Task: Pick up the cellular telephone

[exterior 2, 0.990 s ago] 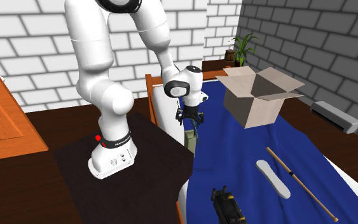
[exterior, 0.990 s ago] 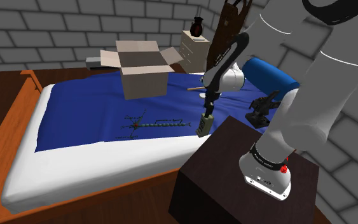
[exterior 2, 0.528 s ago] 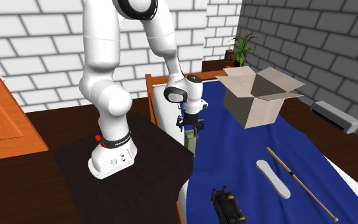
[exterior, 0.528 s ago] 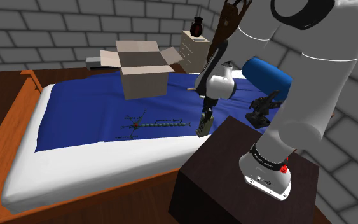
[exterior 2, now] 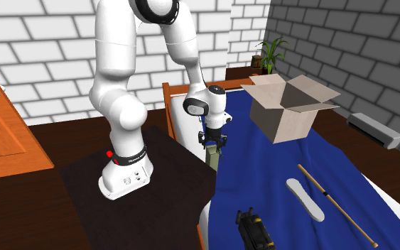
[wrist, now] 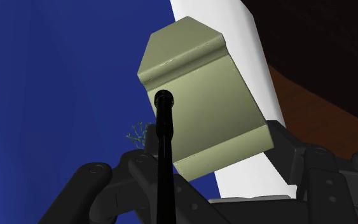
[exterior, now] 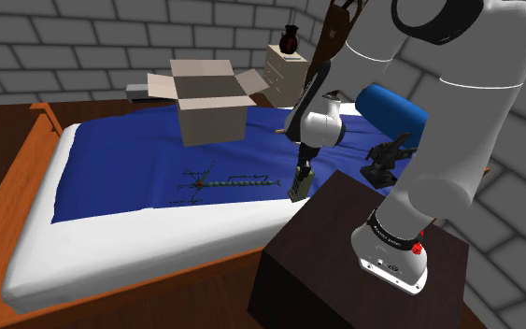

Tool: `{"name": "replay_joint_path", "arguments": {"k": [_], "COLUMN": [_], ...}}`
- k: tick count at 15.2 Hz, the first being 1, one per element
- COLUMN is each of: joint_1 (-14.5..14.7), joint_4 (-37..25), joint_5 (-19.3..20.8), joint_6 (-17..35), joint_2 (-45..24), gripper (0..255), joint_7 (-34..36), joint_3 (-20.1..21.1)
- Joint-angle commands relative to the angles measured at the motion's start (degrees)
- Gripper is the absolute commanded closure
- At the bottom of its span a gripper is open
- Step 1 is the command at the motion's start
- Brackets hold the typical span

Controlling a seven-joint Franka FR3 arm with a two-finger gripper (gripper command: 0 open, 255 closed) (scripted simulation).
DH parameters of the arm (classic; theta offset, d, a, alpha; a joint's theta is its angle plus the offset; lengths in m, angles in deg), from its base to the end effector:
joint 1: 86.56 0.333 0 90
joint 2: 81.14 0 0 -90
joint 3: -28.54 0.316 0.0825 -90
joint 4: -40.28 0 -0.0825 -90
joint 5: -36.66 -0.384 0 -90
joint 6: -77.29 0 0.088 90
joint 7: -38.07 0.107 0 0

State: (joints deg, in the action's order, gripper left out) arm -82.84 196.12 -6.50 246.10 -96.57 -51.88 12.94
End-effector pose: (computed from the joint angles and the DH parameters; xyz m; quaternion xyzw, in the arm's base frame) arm 0.3523 -0.1305 0.1425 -0.9503 -0.3097 -0.0231 0.0223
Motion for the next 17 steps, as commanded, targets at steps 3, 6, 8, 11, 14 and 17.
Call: {"name": "replay_joint_path", "arguments": {"k": [3,6,8,11,14,17], "joint_1": [-0.02,2.42,4.79,7.8,9.59,9.46], "joint_4": [-0.02,1.03,2.0,3.27,4.25,4.83], "joint_5": [-0.02,4.28,8.92,16.85,25.63,33.97], "joint_6": [0.01,-1.22,-2.39,-4.18,-6.2,-8.65], "joint_2": [-0.07,2.3,4.68,8.41,12.36,16.37], "gripper": [255,255,255,255,255,255], "joint_7": [0.01,3.45,7.12,13.18,19.69,25.8], "joint_3": [-0.01,-3.35,-6.66,-11.41,-15.22,-17.06]}}
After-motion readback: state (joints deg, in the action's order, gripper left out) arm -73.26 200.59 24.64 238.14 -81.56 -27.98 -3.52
